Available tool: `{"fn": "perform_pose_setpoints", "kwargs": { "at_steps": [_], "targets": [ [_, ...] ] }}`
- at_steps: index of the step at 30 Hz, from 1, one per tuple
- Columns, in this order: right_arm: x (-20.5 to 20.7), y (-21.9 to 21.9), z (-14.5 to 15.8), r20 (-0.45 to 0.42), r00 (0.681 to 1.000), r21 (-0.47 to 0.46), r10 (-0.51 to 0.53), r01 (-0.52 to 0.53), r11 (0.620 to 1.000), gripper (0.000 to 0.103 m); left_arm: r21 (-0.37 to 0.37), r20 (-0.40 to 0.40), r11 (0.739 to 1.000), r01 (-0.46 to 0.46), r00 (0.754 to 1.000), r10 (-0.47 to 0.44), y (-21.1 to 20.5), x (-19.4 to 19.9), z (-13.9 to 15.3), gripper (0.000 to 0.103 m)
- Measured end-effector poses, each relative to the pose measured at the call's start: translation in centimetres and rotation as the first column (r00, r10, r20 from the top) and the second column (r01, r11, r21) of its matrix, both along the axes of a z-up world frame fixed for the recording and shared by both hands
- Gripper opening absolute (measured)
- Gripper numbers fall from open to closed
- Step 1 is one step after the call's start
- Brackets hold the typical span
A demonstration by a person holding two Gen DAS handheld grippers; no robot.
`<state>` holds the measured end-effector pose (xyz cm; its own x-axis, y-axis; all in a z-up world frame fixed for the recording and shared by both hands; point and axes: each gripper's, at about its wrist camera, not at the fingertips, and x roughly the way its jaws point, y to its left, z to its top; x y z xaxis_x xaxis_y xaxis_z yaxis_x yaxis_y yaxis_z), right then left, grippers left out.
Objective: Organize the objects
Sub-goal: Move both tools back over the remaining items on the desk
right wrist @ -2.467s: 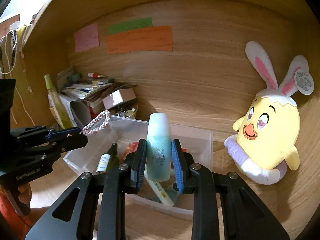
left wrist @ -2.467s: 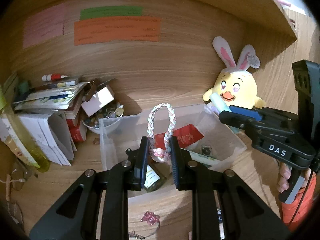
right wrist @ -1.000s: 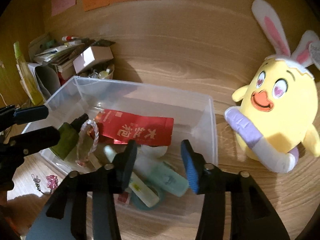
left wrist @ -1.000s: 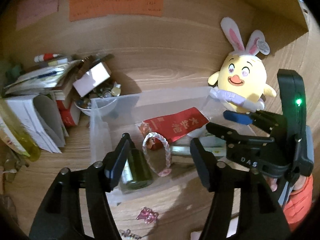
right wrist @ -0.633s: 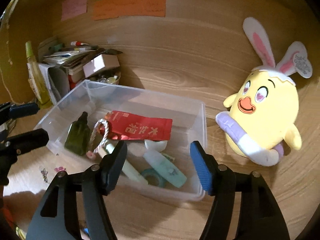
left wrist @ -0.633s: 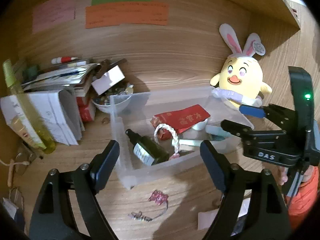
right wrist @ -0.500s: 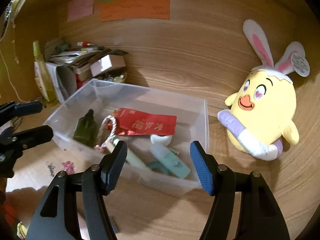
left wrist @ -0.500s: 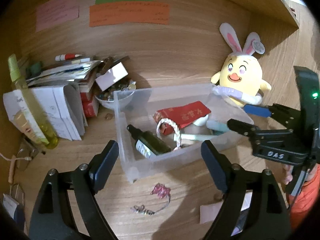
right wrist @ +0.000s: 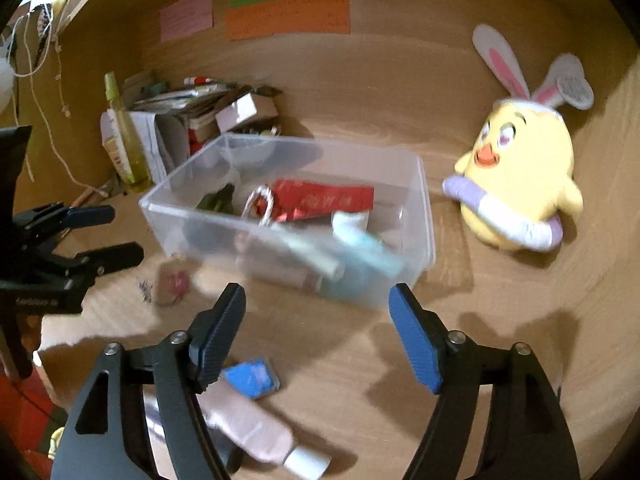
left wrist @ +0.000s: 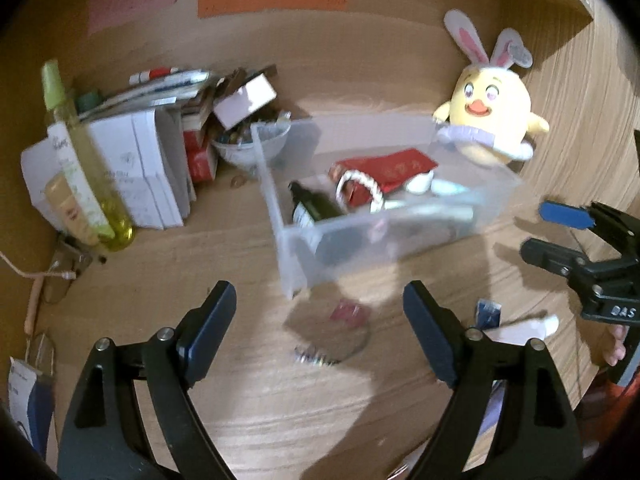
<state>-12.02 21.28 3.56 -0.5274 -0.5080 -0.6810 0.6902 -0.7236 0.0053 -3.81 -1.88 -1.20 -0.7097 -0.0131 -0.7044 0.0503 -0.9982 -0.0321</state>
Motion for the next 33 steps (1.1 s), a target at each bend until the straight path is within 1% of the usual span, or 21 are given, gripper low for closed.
{"fn": "perform_pose_setpoints", "kwargs": {
  "at_steps": [6,10,14,21,23,24,30,32,33],
  "targets": [
    [1.3,0.9,-3.0,0.094,0.996,0.029,0.001,-0.003,1.000,0.071,0.004,0.077,1.000,-0.007,0.997,0.007,-0.6,0.4,-2.7,0.086],
    [1.9,1.4,-4.4,0.145,0.989,0.052,0.008,-0.016,0.999,0.071,0.024,0.125,1.000,-0.010,0.992,0.007,-0.7,0.1,-4.1,0.086],
    [2.3,2.6,-4.6,0.142,0.990,0.071,-0.006,-0.004,0.997,0.071,0.036,0.145,0.999,-0.005,0.989,0.000,-0.7,-0.5,-4.7,0.086],
    [2.9,4.4,-4.3,0.144,0.989,0.059,-0.019,0.011,0.998,0.071,0.070,0.167,0.997,0.024,0.985,-0.035,0.2,-2.5,-5.0,0.085],
    [3.1,4.5,-4.4,0.138,0.990,0.068,-0.002,-0.007,0.998,0.071,0.062,0.168,0.997,0.038,0.985,-0.048,0.7,-3.0,-5.0,0.069],
    [3.3,4.4,-4.6,0.137,0.991,0.073,0.008,-0.018,0.997,0.071,0.058,0.170,0.997,0.046,0.984,-0.055,1.0,-3.2,-5.0,0.068],
    [3.6,4.2,-5.7,0.131,0.990,0.113,0.049,-0.064,0.991,0.071,0.019,0.150,0.997,0.068,0.986,-0.070,1.9,-3.6,-5.1,0.050],
    [3.4,4.1,-5.9,0.139,0.989,0.112,0.053,-0.069,0.991,0.068,0.011,0.144,0.997,0.074,0.987,-0.075,2.0,-3.6,-5.1,0.041],
    [3.3,4.0,-5.8,0.134,0.989,0.112,0.060,-0.076,0.991,0.066,0.008,0.141,0.997,0.078,0.987,-0.078,2.1,-3.6,-5.1,0.038]
  ]
}}
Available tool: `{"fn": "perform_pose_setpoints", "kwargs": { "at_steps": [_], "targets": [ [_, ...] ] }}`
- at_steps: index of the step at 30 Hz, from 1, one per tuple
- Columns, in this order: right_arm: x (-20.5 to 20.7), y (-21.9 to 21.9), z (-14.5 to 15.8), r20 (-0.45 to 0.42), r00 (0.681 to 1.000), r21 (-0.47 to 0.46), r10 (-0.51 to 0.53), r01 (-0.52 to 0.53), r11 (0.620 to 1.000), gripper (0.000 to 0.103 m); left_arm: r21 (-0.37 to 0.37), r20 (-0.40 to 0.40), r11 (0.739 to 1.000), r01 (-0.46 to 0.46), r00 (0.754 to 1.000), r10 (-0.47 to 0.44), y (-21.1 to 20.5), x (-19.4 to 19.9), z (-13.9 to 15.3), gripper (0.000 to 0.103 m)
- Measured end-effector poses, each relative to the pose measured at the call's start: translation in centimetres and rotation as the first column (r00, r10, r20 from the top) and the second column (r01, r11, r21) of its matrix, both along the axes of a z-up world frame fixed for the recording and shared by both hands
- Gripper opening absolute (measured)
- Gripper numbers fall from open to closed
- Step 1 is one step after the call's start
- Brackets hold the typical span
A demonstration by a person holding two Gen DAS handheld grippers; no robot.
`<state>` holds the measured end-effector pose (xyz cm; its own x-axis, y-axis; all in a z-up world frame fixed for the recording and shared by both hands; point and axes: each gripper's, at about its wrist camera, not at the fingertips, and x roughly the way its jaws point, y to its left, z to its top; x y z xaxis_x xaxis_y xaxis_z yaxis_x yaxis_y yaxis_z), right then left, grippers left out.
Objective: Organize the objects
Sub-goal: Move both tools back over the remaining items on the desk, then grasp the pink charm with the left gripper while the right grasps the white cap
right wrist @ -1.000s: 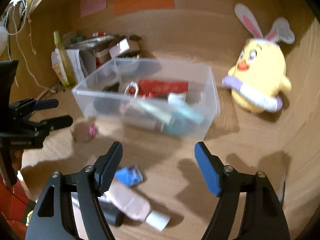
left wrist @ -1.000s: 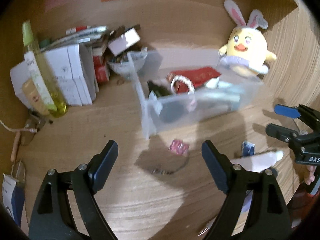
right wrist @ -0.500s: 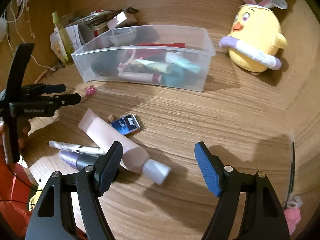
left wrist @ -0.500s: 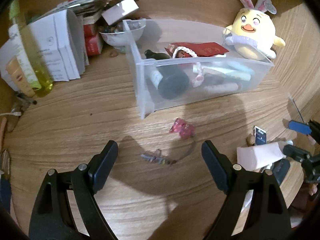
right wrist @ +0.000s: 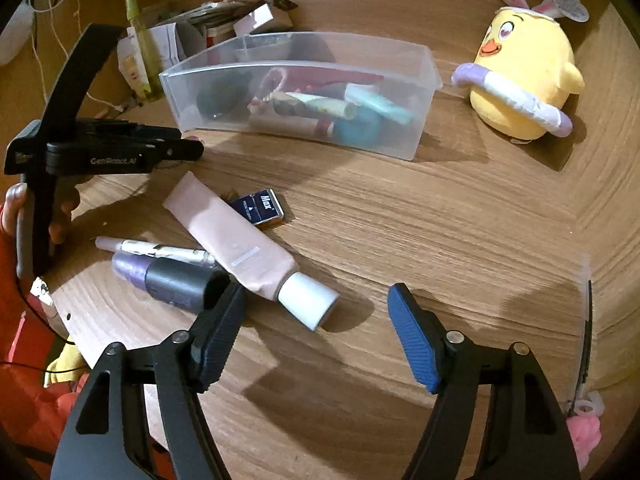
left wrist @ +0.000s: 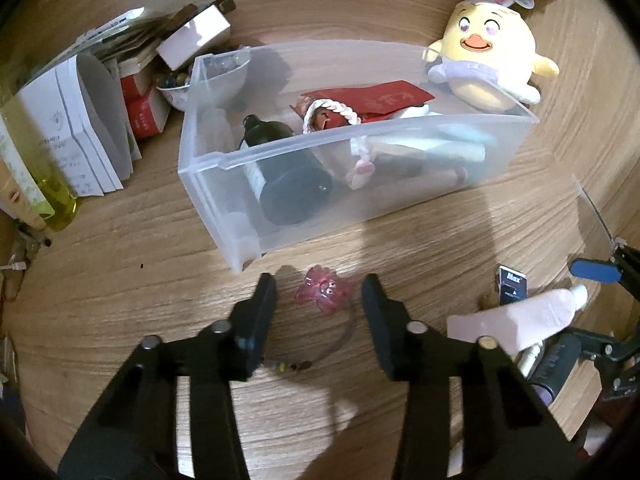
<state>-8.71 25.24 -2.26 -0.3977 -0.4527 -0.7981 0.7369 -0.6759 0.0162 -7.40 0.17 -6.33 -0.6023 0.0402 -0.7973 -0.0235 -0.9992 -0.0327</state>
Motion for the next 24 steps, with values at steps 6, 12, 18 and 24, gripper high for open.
{"fn": "perform_pose_setpoints", "kwargs": {
  "at_steps": [6,12,18,24],
  "targets": [
    [0.0,-1.1,0.0,-0.018,0.998,0.038,0.055,-0.054,0.998,0.059,-0.003,-0.031,1.000,-0.026,0.999,0.026,-0.5,0.4,0.1,0.029],
    [0.0,-1.8,0.2,-0.033,0.995,0.057,0.098,-0.096,0.994,0.054,0.014,-0.056,0.999,-0.040,0.998,0.041,-0.9,1.1,0.4,0.029],
    [0.0,-2.3,0.3,0.000,0.992,0.039,0.126,-0.126,0.991,0.030,0.032,-0.076,0.999,-0.040,0.996,0.042,-1.0,1.8,0.7,0.029],
    [0.5,-2.2,0.5,-0.022,0.992,0.038,0.127,-0.126,0.991,0.019,0.046,-0.088,0.998,-0.049,0.995,0.053,-1.2,2.5,1.0,0.029]
  ]
}}
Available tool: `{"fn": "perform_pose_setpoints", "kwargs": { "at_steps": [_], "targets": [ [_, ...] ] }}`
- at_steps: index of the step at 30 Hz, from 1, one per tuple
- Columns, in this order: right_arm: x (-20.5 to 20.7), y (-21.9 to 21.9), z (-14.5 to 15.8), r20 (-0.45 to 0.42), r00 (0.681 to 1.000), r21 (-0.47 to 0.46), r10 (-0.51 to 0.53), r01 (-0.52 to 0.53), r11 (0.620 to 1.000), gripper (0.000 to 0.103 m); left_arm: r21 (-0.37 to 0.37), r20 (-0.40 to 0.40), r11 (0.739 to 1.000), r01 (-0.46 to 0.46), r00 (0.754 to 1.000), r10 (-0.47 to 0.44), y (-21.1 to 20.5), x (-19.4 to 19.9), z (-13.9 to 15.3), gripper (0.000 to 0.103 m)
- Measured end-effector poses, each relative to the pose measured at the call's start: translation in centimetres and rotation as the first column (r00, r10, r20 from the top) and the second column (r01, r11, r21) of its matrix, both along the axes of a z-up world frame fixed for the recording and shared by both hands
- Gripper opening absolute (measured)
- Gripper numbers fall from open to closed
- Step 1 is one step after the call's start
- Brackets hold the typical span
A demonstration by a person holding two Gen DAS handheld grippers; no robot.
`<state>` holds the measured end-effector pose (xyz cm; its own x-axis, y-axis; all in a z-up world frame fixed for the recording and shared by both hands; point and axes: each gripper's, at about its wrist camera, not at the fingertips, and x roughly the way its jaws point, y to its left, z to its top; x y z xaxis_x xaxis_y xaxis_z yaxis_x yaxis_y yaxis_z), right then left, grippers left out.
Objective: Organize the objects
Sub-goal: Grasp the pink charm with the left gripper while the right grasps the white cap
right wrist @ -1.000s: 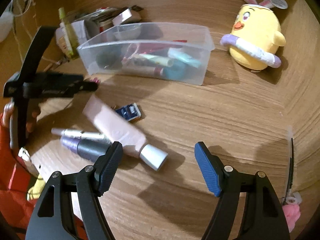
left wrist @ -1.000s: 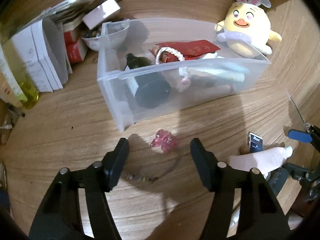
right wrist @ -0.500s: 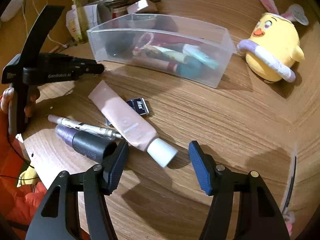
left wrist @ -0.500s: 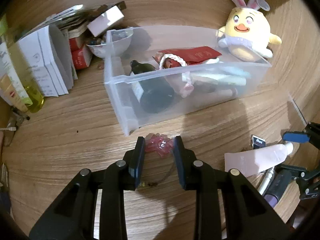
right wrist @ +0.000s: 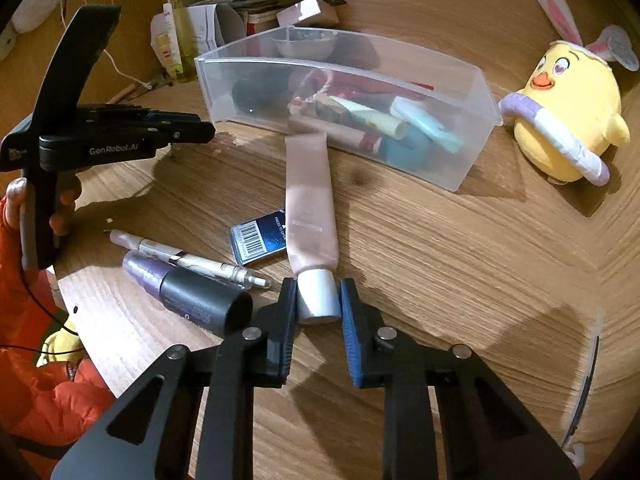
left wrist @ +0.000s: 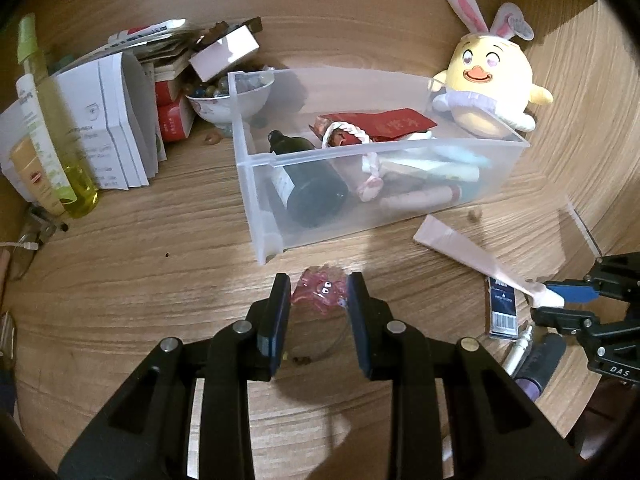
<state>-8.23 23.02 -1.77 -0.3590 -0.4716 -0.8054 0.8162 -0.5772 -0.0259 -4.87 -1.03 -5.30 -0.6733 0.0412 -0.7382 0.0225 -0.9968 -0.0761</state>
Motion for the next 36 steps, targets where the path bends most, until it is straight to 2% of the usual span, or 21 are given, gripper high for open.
{"fn": "perform_pose_setpoints", "kwargs": {
  "at_steps": [9,15,24,36],
  "targets": [
    [-0.2,1.3,2.0,-0.011,0.998,-0.084,-0.054,0.053,0.995,0.019,0.000,-0.024,1.000,0.001,1.000,-0.001,0.5,1.1,0.9,0.029],
    [-0.3,2.0,4.3,-0.035,0.995,-0.169,-0.090,0.083,0.982,0.019,0.011,-0.076,1.000,0.007,0.997,-0.006,1.0,1.6,2.9,0.029],
    [-0.3,2.3,7.6,-0.076,0.991,-0.271,-0.106,0.082,0.959,0.019,0.010,-0.153,1.000,0.025,0.988,-0.023,1.8,2.3,5.8,0.029],
    [-0.6,2.0,11.4,-0.152,0.981,-0.359,-0.125,0.063,0.931,0.019,0.012,-0.226,0.999,0.038,0.974,-0.034,2.3,1.9,8.6,0.029]
  ]
}}
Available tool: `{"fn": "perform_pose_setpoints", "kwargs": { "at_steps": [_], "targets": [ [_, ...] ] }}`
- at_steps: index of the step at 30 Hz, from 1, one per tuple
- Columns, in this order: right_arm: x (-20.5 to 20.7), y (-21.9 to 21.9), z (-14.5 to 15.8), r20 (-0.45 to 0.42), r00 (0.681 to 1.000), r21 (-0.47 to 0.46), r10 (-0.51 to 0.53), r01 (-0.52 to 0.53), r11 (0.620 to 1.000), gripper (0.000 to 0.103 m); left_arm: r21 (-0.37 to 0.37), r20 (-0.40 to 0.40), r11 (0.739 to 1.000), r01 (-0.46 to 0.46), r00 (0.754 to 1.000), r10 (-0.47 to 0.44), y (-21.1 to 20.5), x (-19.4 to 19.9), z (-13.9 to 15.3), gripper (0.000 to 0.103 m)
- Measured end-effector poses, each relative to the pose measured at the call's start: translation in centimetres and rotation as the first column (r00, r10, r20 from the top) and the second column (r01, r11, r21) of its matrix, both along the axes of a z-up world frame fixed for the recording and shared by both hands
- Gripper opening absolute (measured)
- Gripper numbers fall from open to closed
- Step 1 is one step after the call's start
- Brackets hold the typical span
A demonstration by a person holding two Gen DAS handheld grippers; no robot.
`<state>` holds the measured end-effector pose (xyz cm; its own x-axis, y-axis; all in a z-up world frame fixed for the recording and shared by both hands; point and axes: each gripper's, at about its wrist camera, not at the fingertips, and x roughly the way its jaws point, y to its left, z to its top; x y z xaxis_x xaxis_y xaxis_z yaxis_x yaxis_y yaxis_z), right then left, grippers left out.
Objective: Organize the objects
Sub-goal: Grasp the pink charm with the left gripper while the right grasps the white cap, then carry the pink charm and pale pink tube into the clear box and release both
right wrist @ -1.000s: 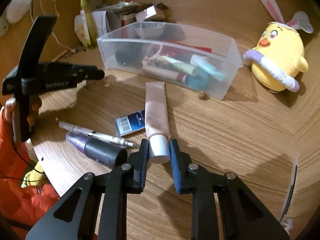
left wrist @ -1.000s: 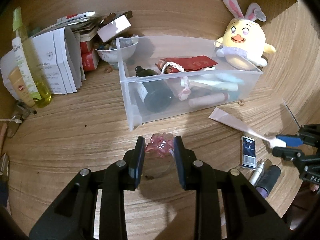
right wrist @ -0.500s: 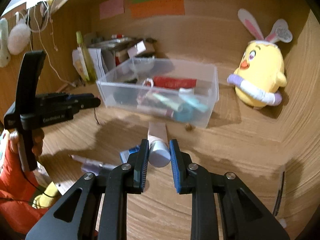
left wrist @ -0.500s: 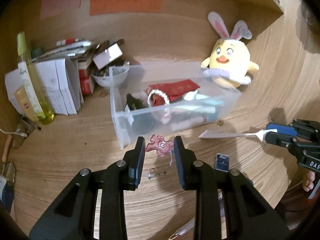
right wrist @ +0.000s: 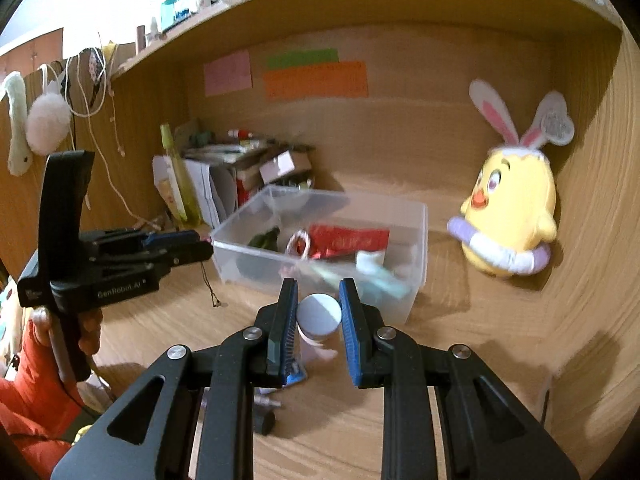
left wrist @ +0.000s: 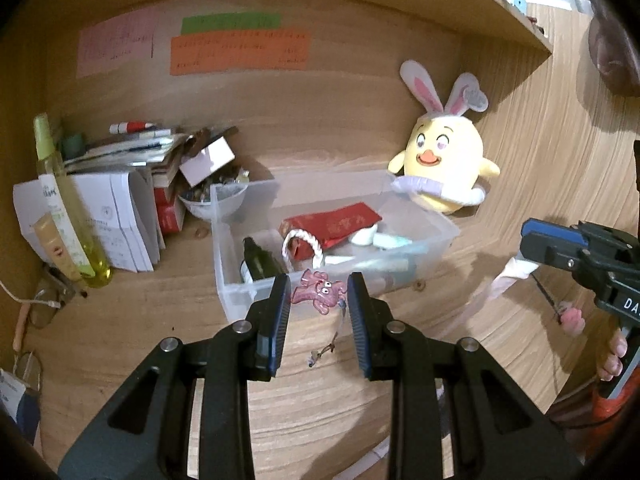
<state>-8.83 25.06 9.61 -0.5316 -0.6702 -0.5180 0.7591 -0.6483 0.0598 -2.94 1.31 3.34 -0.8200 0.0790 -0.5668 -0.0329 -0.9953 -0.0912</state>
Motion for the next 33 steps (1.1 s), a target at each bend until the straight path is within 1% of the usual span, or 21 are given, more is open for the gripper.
{"fn": "perform_pose_setpoints", "kwargs": {
  "at_steps": [5,14,22,24,27,33],
  "targets": [
    [-0.6,-0.8,1.2,-0.029,1.000,-0.012,-0.002,0.002,1.000,0.019,0.004,-0.023,1.000,-0.003,1.000,0.003,-0.1,-0.5,1.0,0.029],
    [-2.0,-2.3,4.4,-0.103,0.995,-0.044,-0.003,-0.002,0.999,0.019,0.018,-0.054,1.000,-0.006,0.999,0.007,-0.5,-2.2,2.9,0.029],
    [-3.2,-4.3,6.4,-0.167,0.986,-0.050,-0.004,-0.004,0.999,0.019,-0.014,-0.073,0.997,-0.072,0.995,0.071,-1.5,-4.7,4.0,0.029],
    [-3.8,-4.9,6.5,-0.176,0.984,-0.045,-0.014,0.006,0.999,0.019,-0.015,-0.075,0.997,-0.080,0.994,0.078,-1.8,-5.3,4.2,0.029],
    [-4.9,-5.7,6.3,-0.167,0.986,-0.037,-0.019,0.013,0.999,0.019,-0.012,-0.071,0.996,-0.092,0.993,0.091,-2.2,-6.4,4.1,0.029],
    [-7.3,-7.5,4.5,-0.133,0.991,0.007,-0.026,0.027,1.000,0.019,-0.008,-0.027,0.995,-0.104,0.994,0.104,-2.9,-8.7,2.7,0.029]
  ]
}}
